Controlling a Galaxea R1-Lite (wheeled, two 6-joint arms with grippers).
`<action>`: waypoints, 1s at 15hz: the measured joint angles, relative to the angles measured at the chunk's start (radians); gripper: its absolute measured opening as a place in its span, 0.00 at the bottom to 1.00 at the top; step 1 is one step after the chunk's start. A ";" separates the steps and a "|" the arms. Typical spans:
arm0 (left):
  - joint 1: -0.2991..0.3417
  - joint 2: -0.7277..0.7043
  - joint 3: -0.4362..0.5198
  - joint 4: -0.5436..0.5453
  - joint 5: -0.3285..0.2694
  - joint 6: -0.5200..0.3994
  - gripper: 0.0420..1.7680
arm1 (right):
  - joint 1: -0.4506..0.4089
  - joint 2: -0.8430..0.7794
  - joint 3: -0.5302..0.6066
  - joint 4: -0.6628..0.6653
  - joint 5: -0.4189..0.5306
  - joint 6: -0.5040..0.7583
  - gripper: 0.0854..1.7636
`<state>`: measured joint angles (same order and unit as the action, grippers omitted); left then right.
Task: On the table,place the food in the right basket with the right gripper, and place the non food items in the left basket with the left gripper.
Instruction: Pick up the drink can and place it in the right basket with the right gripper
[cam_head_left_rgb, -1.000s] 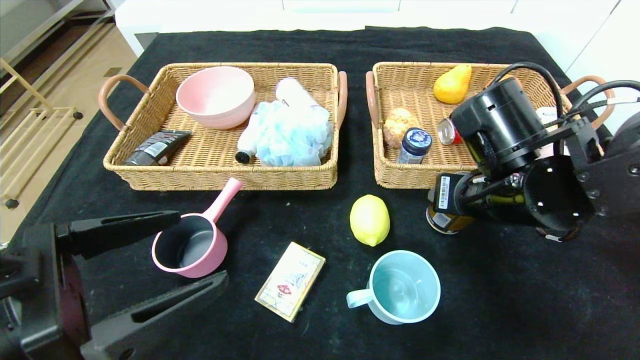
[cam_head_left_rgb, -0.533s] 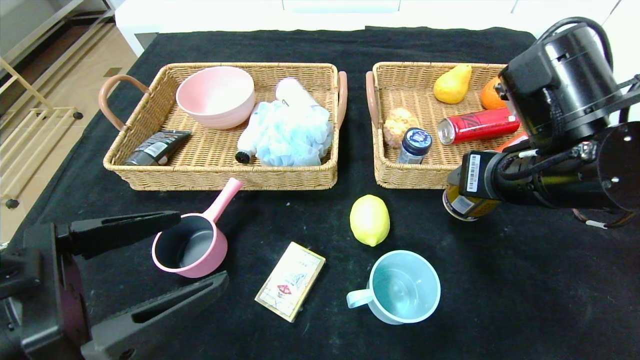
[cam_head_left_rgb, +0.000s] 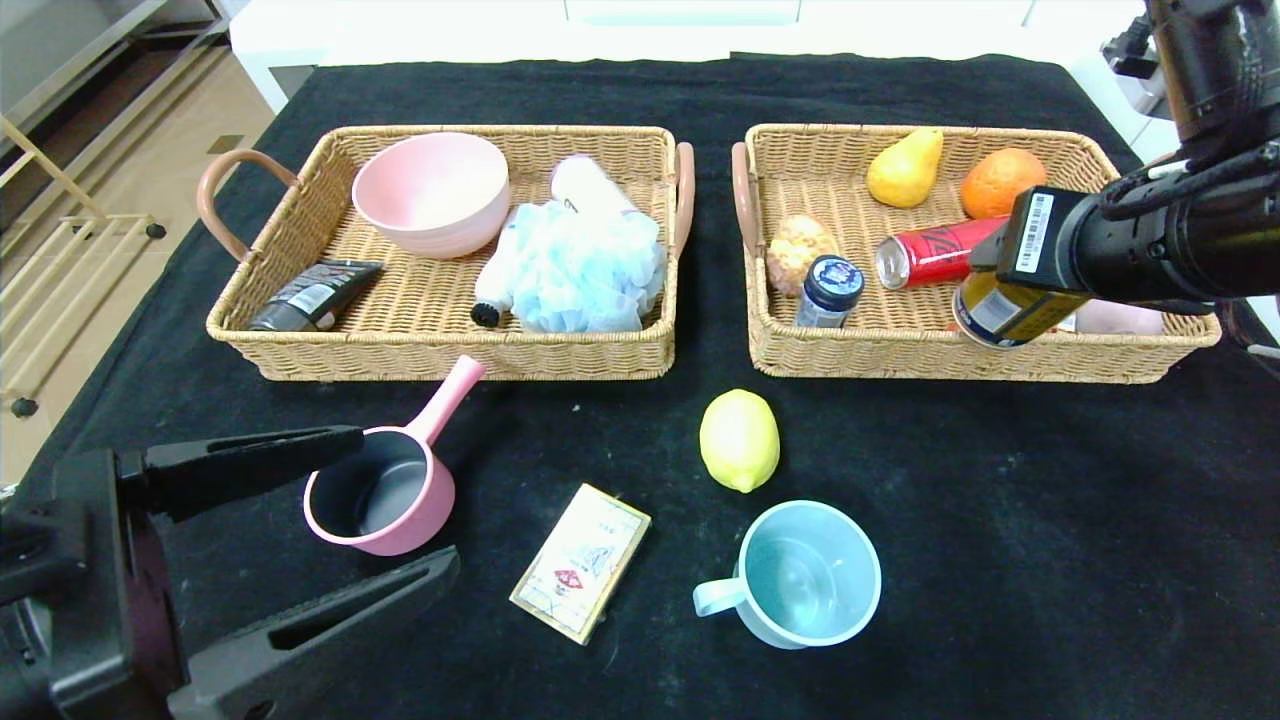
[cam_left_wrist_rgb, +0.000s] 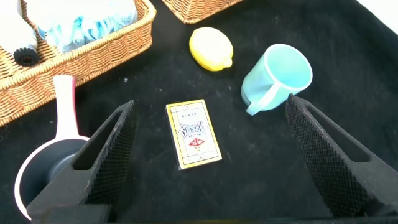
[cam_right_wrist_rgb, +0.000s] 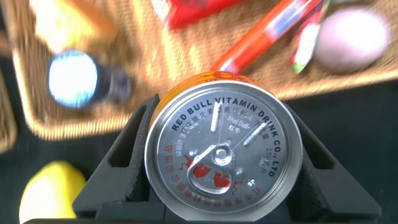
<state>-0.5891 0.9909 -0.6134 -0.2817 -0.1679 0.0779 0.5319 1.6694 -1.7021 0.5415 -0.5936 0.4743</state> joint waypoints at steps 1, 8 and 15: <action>0.000 0.000 0.000 0.000 0.000 0.000 0.97 | -0.014 0.010 -0.028 -0.001 0.000 -0.001 0.65; 0.000 0.002 -0.001 0.000 0.000 0.000 0.97 | -0.031 0.101 -0.144 -0.106 0.037 -0.018 0.65; 0.000 0.001 -0.002 0.000 0.000 0.001 0.97 | -0.001 0.180 -0.162 -0.211 0.076 -0.045 0.65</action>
<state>-0.5887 0.9923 -0.6151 -0.2817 -0.1679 0.0791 0.5311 1.8498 -1.8643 0.3309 -0.5181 0.4289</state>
